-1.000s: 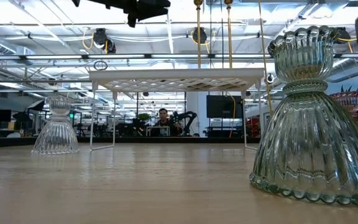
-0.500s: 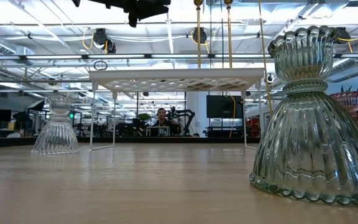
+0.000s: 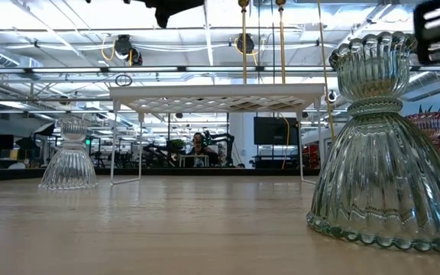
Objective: Pick & Place candle stick holders
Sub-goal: Put the gold candle holder on the shelf
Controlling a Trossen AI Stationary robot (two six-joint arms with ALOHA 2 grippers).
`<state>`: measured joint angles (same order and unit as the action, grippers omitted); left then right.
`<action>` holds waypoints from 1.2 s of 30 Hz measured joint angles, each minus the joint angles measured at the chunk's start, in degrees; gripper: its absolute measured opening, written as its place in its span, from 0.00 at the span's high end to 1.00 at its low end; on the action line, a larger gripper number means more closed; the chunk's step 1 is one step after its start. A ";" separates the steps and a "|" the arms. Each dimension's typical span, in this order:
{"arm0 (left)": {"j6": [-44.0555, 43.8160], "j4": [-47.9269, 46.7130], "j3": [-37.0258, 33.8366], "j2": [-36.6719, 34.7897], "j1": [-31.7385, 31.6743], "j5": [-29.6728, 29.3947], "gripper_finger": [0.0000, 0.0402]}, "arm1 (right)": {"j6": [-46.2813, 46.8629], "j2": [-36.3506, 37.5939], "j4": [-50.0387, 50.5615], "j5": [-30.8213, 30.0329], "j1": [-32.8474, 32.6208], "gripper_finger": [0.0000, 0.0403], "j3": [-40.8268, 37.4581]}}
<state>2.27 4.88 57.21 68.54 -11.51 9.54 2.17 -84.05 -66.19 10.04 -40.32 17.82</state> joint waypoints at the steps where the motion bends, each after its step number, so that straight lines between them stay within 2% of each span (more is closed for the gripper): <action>1: 0.00 -1.17 0.00 -0.74 0.21 0.02 0.62 | 0.14 0.00 -1.69 -1.69 0.10 0.95 0.00; 5: 0.00 -5.84 0.00 -4.60 1.29 0.01 0.62 | -1.85 0.03 -7.07 -7.89 1.26 0.96 1.67; 9: 0.04 -11.36 0.02 -8.38 2.22 0.02 0.62 | -8.35 0.04 -6.04 -10.38 4.45 0.94 6.66; 15: 0.04 -19.76 0.02 -12.74 2.69 -0.34 0.62 | -22.05 1.73 -0.82 -23.58 10.47 0.96 18.34; 18: 0.04 -22.65 0.02 -14.09 2.69 -0.45 0.62 | -25.99 5.06 8.38 -30.01 13.94 0.96 23.31; 22: 0.04 -24.86 0.02 -15.09 2.67 -0.54 0.62 | -18.19 8.59 26.70 -31.28 21.72 0.95 29.94; 25: 0.62 -25.77 0.02 -15.11 2.67 -0.57 0.62 | -12.33 8.83 35.68 -31.24 28.32 0.95 33.16; 30: 0.85 -26.54 0.02 -14.92 2.67 -0.57 0.62 | -5.07 8.83 42.53 -31.03 36.29 0.96 33.81; 36: 0.90 -26.64 0.02 -14.94 2.67 -0.59 0.62 | 0.06 8.85 46.12 -30.91 39.02 0.95 33.81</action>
<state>3.17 -21.77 57.23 53.60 -8.84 8.95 2.24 -75.20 -20.06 -20.87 -1.29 51.64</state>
